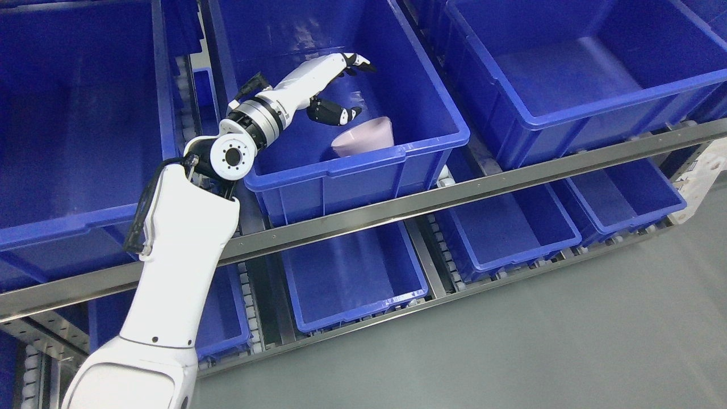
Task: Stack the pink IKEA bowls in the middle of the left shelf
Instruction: 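Lower the stacked bowls into the middle blue bin and open the hand, then withdraw the left hand upward from the bin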
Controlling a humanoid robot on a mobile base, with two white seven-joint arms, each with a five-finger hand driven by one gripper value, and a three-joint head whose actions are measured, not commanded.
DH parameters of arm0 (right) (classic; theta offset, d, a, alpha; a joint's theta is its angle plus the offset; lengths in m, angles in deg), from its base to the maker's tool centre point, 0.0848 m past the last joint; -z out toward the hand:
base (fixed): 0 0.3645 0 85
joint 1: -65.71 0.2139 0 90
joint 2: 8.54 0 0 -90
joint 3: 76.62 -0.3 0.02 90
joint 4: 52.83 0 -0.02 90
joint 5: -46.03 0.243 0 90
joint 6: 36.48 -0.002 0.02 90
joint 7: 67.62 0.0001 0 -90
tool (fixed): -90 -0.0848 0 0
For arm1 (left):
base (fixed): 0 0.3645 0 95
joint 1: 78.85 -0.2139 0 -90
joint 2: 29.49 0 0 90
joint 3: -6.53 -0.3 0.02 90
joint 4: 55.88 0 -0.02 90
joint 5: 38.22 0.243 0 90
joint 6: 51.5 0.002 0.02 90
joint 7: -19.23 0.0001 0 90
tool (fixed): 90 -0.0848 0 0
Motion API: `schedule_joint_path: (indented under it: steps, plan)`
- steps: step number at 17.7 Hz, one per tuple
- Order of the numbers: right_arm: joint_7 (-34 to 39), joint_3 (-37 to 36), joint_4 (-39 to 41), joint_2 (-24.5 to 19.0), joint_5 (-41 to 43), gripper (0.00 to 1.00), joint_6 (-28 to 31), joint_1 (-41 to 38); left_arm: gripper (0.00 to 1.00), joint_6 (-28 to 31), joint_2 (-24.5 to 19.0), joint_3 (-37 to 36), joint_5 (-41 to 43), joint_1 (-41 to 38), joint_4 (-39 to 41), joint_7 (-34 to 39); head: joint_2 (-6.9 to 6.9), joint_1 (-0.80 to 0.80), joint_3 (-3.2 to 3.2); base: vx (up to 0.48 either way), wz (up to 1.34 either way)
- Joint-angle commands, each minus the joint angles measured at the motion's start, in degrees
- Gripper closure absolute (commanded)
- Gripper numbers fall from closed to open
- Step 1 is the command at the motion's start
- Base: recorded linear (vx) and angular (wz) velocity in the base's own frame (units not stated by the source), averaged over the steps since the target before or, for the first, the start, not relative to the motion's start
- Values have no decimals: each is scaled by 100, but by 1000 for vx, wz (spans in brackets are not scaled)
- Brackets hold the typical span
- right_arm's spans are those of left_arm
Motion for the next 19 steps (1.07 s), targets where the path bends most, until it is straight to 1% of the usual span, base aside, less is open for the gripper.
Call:
schedule_joint_path:
  steps: [1,2,4,5,6,9,10,11,12,14,15,17,19]
  plan:
    - [-2,-53,0,100,-44,0,4,0,33,50,-100,344,-1349,-21,-170,742,0,0,0,0,0]
    - [-2,-53,0,100,-44,0,4,0,31,68,-100,380,-1998,-21,-179,1181,0,0,0,0,0]
    - [-2,-53,0,100,-44,0,4,0,26,260,-100,371,-3606,-21,-179,2497,0,0,0,0,0]
    - [-2,-53,0,100,-44,0,4,0,21,400,-100,380,-4196,-21,-153,3095,0,0,0,0,0]
    - [-2,-53,0,100,-44,0,4,0,20,550,-100,415,-4498,-30,-22,3336,0,0,0,0,0]
    - [-2,-53,0,100,-44,0,4,0,19,1182,-100,529,-5272,-266,697,3382,0,0,0,0,0]
    - [-2,-53,0,100,-44,0,4,0,16,1454,-100,590,-5335,-407,1117,3382,0,0,0,0,0]
    - [-2,-53,0,100,-44,0,4,0,10,1657,-100,652,-5336,-486,1365,3382,0,0,0,4,-11]
    - [-2,-53,0,100,-44,0,-5,0,7,1754,-100,818,-5336,-505,1550,3365,0,0,0,4,-11]
    - [-2,-53,0,100,-44,0,4,0,4,1773,-100,995,-5336,-644,1719,3286,0,0,0,2,-16]
    - [-2,-53,0,100,-44,0,-5,0,0,1747,-100,1004,-5336,-837,1858,3233,0,0,0,-5,11]
    - [-2,-53,0,100,-44,0,4,0,0,1738,-100,995,-5336,-1032,2009,3224,0,0,0,-2,6]
    - [-2,-53,0,100,-44,0,4,0,0,1738,-100,995,-5336,-1050,2036,3224,0,0,0,0,0]
